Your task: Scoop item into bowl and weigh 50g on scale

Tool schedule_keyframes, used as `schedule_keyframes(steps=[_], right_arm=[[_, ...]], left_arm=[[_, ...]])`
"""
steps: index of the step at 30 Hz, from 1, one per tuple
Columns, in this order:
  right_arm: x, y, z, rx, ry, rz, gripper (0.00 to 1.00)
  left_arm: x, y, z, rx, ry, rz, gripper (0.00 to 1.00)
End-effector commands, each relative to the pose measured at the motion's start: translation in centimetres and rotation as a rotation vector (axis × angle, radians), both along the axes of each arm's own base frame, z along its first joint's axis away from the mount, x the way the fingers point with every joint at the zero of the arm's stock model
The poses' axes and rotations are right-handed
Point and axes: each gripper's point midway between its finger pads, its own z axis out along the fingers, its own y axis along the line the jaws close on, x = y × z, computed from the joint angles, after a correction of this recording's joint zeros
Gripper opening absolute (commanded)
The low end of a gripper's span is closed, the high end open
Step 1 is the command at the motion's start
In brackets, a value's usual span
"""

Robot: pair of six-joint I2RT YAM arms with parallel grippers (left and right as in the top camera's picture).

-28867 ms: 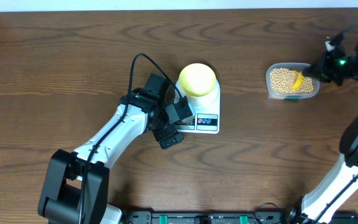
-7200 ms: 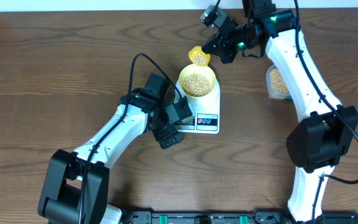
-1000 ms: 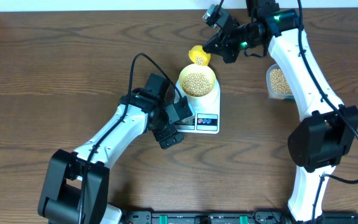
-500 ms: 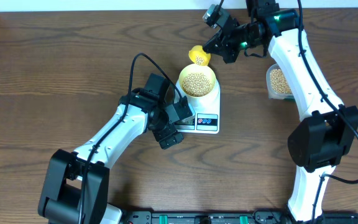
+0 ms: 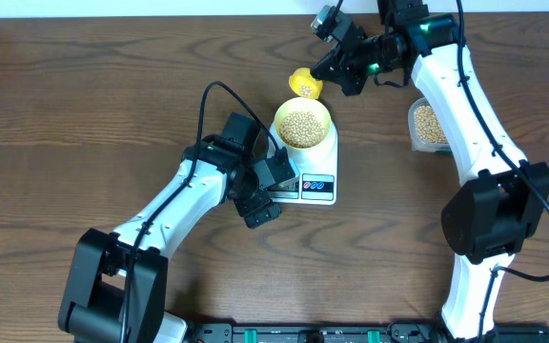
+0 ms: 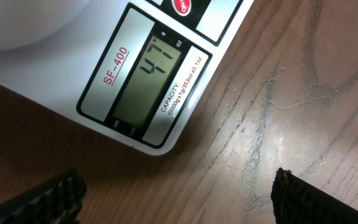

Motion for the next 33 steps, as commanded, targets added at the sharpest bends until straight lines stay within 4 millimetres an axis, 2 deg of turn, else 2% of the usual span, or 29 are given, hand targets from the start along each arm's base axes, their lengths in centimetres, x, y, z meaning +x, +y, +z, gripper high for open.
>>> schedule_keyframes(steps=[1,17,21,33], right_arm=[[0.09,-0.02,1.67,0.024,-0.032,-0.001,0.01],[0.00,0.00,1.54,0.022,-0.008,-0.019,0.01],[0.72,-0.19,1.65,0.013,-0.035,-0.039,0.01],[0.73,-0.14,1.67,0.014,-0.037,-0.037,0.01]], left_arm=[[-0.27,0.17,-0.43,0.013,0.006,-0.017,0.98],[-0.28,0.17,-0.43,0.013,0.006,-0.017,0.98],[-0.27,0.18,-0.43,0.014,0.006,-0.017,0.98],[-0.27,0.18,-0.43,0.014,0.006,-0.017,0.98]])
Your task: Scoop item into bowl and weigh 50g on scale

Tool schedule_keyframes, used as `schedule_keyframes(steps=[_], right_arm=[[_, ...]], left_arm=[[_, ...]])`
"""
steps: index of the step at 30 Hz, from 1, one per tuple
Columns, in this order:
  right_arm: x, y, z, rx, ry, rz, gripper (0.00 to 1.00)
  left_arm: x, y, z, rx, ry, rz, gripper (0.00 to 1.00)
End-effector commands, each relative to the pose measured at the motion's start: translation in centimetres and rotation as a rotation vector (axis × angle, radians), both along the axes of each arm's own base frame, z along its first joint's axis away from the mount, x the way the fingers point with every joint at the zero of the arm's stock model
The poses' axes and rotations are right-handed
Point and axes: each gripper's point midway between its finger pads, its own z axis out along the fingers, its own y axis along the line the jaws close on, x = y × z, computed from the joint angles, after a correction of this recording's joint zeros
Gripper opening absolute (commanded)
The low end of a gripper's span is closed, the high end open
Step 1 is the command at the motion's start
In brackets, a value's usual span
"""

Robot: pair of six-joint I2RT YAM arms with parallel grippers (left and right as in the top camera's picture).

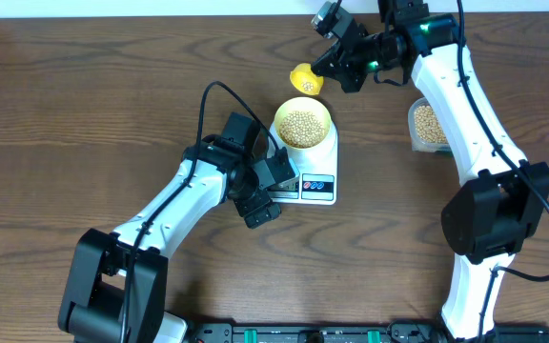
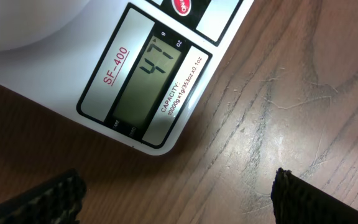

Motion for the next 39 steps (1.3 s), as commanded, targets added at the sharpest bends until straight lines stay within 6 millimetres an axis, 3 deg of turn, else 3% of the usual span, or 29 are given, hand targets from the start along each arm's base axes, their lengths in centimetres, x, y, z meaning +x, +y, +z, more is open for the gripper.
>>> schedule_keyframes(steps=[1,39], right_arm=[[0.04,-0.01,1.58,0.018,-0.028,-0.004,0.01],[0.27,-0.33,1.31,-0.005,-0.033,-0.019,0.01]], left_arm=[[-0.27,0.17,-0.43,0.013,0.006,-0.017,0.98],[-0.27,0.18,-0.43,0.014,0.006,-0.017,0.98]])
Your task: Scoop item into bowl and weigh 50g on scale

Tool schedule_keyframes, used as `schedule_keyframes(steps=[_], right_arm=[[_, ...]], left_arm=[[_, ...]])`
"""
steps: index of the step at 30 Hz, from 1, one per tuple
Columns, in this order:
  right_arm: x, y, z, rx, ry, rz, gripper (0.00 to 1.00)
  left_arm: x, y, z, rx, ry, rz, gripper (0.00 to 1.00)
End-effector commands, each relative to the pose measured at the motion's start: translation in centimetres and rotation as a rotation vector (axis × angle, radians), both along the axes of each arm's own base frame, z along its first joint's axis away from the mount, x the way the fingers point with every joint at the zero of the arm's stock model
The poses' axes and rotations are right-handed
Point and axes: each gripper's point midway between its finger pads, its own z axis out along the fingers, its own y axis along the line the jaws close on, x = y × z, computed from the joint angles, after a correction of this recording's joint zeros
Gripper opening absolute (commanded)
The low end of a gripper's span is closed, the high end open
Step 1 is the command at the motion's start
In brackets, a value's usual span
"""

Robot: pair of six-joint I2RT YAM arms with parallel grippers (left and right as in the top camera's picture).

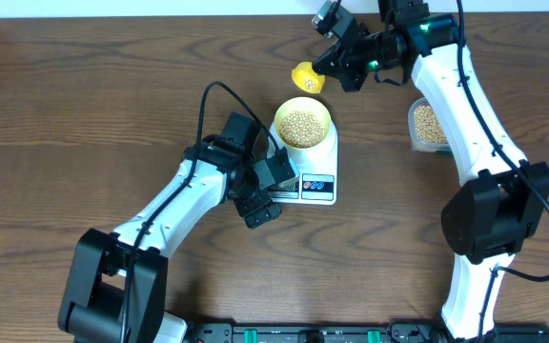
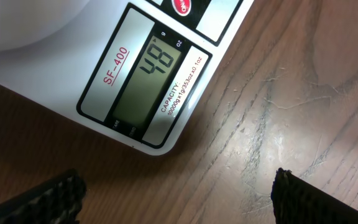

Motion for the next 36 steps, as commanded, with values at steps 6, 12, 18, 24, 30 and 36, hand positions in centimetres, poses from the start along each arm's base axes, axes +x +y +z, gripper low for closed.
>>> schedule_keyframes(steps=[6,12,18,24,30,36], right_arm=[[-0.7,-0.1,1.2,-0.007,-0.048,0.053,0.01],[-0.5,-0.1,1.3,-0.006,-0.054,0.049,0.01],[-1.2,0.2,1.4,0.009,-0.059,0.099,0.01],[-0.9,0.2,1.4,0.011,-0.061,0.083,0.01],[-0.8,0.2,1.4,0.010,-0.062,0.081,0.01],[-0.8,0.2,1.4,0.010,-0.063,0.080,0.01]], left_arm=[[-0.3,0.2,-0.4,0.013,0.006,-0.017,0.98],[-0.3,0.2,-0.4,0.013,0.006,-0.017,0.98],[-0.3,0.2,-0.4,0.013,0.006,-0.017,0.98],[-0.3,0.2,-0.4,0.013,0.006,-0.017,0.98],[-0.3,0.2,-0.4,0.014,0.006,-0.016,0.98],[-0.3,0.2,-0.4,0.014,0.006,-0.016,0.98]])
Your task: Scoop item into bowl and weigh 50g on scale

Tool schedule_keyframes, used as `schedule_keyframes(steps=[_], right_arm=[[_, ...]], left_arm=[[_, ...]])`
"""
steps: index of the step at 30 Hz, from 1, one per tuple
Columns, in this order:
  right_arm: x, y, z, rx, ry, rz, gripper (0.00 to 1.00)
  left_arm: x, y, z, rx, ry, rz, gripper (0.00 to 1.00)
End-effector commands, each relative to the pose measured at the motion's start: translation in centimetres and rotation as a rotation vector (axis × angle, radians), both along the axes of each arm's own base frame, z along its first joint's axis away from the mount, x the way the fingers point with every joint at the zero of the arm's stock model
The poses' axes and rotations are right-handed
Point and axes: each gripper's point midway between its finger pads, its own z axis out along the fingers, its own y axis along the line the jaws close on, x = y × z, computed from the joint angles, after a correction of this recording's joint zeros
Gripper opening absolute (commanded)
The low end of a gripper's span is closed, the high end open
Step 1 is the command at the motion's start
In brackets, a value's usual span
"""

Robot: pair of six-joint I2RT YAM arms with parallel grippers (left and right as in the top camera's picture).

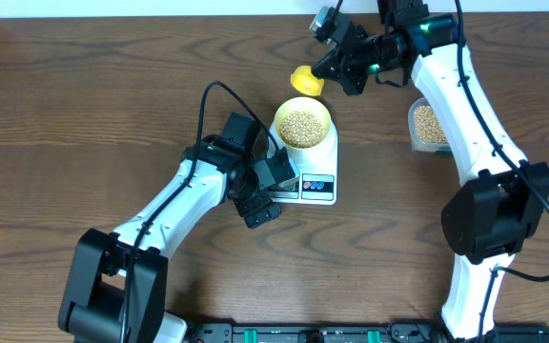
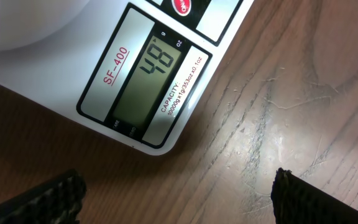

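A yellow bowl (image 1: 302, 125) full of pale beans sits on the white scale (image 1: 318, 186) at the table's middle. The scale's display (image 2: 148, 87) reads 48 in the left wrist view. My right gripper (image 1: 336, 65) is shut on the handle of a yellow scoop (image 1: 305, 80), held just above and behind the bowl. My left gripper (image 2: 179, 199) hovers open over bare wood by the scale's front left corner, with nothing between its fingers (image 2: 291, 196).
A clear tub of beans (image 1: 427, 125) stands at the right, partly under my right arm. A black cable (image 1: 208, 114) loops above my left arm. The table's back edge meets a white wall.
The scoop in my right gripper has shifted slightly lower and toward the bowl's rim. The display still reads 48. My left gripper has not moved.
The display read 47 at the two oldest moments, with the scoop held by the bowl's far rim. Then it read 48 with the scoop a little higher. It still reads 48 now, and the left arm has stayed in place throughout.
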Motion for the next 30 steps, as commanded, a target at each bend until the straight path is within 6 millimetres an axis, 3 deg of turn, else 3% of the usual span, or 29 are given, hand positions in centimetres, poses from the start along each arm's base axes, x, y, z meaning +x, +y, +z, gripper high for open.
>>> schedule_keyframes(steps=[1,30], right_arm=[[-0.05,0.04,1.53,0.022,-0.022,-0.002,0.01],[0.13,-0.08,1.45,0.012,-0.028,-0.009,0.01]], left_arm=[[-0.27,0.17,-0.43,0.013,0.006,-0.017,0.98],[-0.28,0.18,-0.44,0.014,0.006,-0.017,0.98]])
